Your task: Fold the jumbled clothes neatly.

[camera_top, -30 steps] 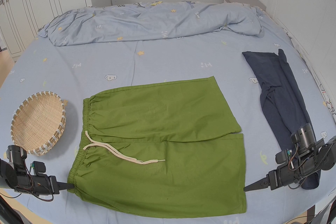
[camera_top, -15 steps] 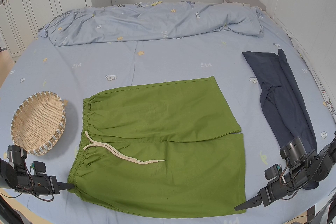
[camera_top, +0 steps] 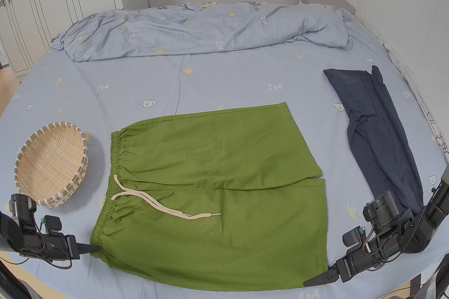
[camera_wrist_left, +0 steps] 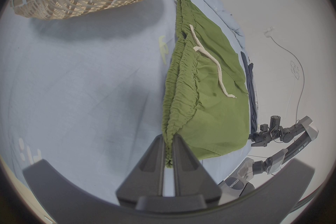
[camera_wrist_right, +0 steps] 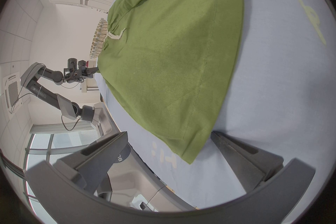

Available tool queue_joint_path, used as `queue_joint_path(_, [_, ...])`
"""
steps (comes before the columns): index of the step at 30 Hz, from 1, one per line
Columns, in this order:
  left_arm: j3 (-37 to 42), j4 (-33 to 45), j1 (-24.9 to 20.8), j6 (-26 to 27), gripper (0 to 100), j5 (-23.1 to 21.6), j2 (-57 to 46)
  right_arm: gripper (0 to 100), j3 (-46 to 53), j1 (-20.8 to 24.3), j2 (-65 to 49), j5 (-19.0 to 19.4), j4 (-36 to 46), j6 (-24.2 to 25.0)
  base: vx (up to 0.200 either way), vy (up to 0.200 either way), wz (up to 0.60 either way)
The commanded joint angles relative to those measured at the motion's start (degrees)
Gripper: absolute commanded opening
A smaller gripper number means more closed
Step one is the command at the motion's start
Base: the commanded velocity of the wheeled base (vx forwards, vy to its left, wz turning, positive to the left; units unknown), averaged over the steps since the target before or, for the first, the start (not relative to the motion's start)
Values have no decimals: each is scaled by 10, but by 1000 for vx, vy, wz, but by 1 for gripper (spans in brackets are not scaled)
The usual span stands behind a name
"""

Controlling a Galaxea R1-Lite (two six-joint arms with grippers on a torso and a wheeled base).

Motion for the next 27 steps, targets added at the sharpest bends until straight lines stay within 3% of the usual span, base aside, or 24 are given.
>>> queue_joint_path(1, [-1,0,0,0,0,0,0,100,11,5,18,-1,-5,1,0,0,0])
queue_joint_path(2, [-1,0,0,0,0,0,0,100,11,5,17,-1,-5,1,0,0,0])
queue_joint_path(3, [-1,0,0,0,0,0,0,0,11,5,17,-1,-5,1,0,0,0])
queue_joint_path(9, [-1,-1,0,0,0,1,0,0,11,-1,18,-1,-5,1,0,0,0])
queue_joint_path(16, [2,-1,1,1,0,1,-2,0,32,-40,22,-7,-7,-10,0,0,0])
queue_joint_path(27, [13,18,-1,25,0,1,-22,0,73,17,-35,-52,0,-22,0,0,0])
